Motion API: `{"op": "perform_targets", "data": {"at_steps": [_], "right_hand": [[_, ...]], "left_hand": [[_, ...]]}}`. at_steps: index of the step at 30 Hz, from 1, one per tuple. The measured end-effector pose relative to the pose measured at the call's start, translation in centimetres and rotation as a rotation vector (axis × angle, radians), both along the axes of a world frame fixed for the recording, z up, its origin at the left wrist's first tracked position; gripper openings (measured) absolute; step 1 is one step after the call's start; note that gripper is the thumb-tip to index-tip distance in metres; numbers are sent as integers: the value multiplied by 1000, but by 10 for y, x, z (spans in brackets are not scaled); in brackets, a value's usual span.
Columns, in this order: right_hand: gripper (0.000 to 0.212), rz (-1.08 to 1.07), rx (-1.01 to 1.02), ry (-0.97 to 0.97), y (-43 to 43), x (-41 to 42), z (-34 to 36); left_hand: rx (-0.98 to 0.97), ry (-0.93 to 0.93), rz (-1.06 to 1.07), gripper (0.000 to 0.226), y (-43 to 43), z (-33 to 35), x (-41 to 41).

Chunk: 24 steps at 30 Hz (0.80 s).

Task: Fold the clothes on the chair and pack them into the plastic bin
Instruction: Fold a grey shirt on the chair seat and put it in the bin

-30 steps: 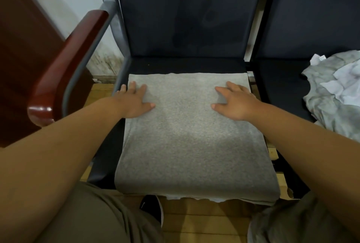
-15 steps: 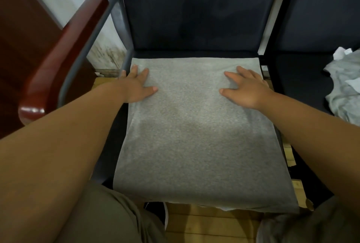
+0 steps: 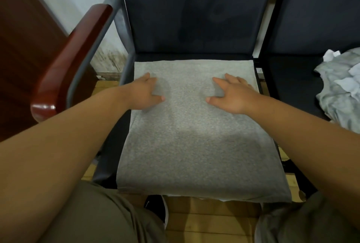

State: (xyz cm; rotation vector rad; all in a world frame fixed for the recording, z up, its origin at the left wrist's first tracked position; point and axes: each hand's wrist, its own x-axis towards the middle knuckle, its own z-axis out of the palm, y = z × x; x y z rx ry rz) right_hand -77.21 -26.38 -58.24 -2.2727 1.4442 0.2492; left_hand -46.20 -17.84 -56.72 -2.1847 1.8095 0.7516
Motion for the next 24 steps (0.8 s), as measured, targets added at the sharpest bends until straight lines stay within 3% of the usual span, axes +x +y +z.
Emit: {"op": "perform_targets", "data": {"at_steps": [6,24], "right_hand": [[97,20,-25,77,3,0,-15],[97,-16,-96,4,-9,3,-21]], "left_hand": [[151,-48,-76,102,-3,-18,7],[53,-86,-35,104,-20,-15,11]]}}
